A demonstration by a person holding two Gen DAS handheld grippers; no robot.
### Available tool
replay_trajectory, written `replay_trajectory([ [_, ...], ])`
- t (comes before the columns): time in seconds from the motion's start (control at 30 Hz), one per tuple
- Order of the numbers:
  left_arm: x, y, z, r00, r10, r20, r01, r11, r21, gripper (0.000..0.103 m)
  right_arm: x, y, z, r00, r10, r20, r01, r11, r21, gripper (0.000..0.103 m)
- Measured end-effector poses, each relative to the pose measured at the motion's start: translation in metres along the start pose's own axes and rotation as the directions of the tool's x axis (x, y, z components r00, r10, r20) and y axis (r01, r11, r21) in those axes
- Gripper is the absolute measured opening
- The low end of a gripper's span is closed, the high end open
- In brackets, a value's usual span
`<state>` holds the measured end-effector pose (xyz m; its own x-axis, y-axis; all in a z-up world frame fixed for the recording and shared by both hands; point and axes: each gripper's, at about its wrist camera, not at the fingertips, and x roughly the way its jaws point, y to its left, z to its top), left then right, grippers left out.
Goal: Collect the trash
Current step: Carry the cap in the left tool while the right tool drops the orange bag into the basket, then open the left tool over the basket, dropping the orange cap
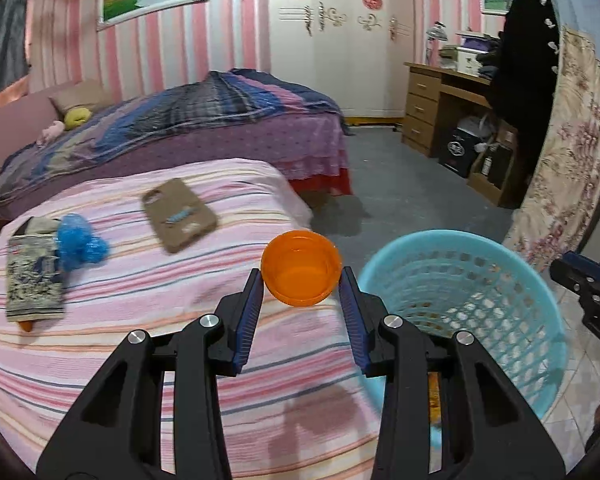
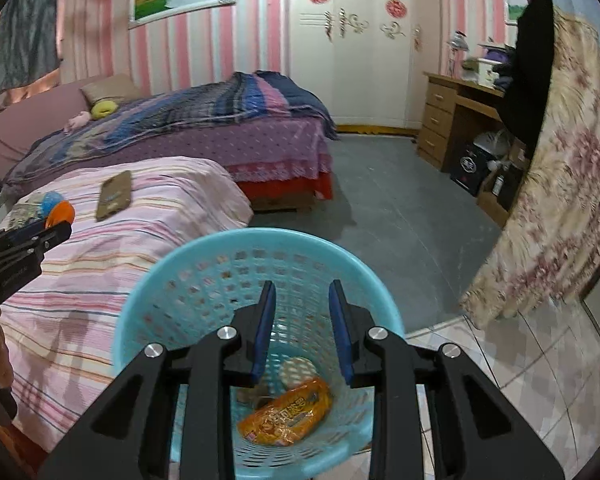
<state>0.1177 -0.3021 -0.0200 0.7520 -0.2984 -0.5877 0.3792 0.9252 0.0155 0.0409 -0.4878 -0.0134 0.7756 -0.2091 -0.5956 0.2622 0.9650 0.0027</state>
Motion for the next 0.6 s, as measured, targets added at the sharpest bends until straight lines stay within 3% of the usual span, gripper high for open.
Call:
replay_trajectory([
  [0.23, 0.011, -0.030, -0.003, 0.998, -0.054, -0.020, 0.054, 0.998, 0.025, 0.038, 0.007, -0.019, -0.014, 0.998, -0.060, 0.007, 0.060, 0.996, 0.073, 0.029],
  [0.27, 0.012, -0.033, -0.003, 0.998, -0.057, -0.020, 0.058, 0.998, 0.027, 0.038, 0.006, -0.021, -0.014, 0.998, -0.059, 0.007, 0.058, 0.996, 0.073, 0.036],
  [0.3, 0.012, -0.036, -0.003, 0.998, -0.065, -0.019, 0.065, 0.997, 0.028, 0.039, 0.006, -0.023, -0.014, 0.998, -0.068, 0.012, 0.067, 0.995, 0.080, 0.051],
  [0.37, 0.013, -0.042, -0.003, 0.996, -0.084, -0.022, 0.085, 0.996, 0.031, 0.053, 0.007, -0.022, -0.014, 0.997, -0.073, 0.015, 0.071, 0.993, 0.093, 0.061],
  [0.47, 0.009, -0.046, -0.003, 0.996, -0.089, -0.002, 0.089, 0.995, 0.038, 0.076, 0.008, -0.029, -0.013, 0.997, -0.072, 0.019, 0.068, 0.989, 0.130, 0.062],
  [0.6, 0.004, -0.038, -0.001, 0.998, -0.063, 0.014, 0.062, 0.997, 0.042, 0.085, 0.007, -0.036, -0.012, 0.997, -0.073, 0.023, 0.068, 0.987, 0.148, 0.063],
])
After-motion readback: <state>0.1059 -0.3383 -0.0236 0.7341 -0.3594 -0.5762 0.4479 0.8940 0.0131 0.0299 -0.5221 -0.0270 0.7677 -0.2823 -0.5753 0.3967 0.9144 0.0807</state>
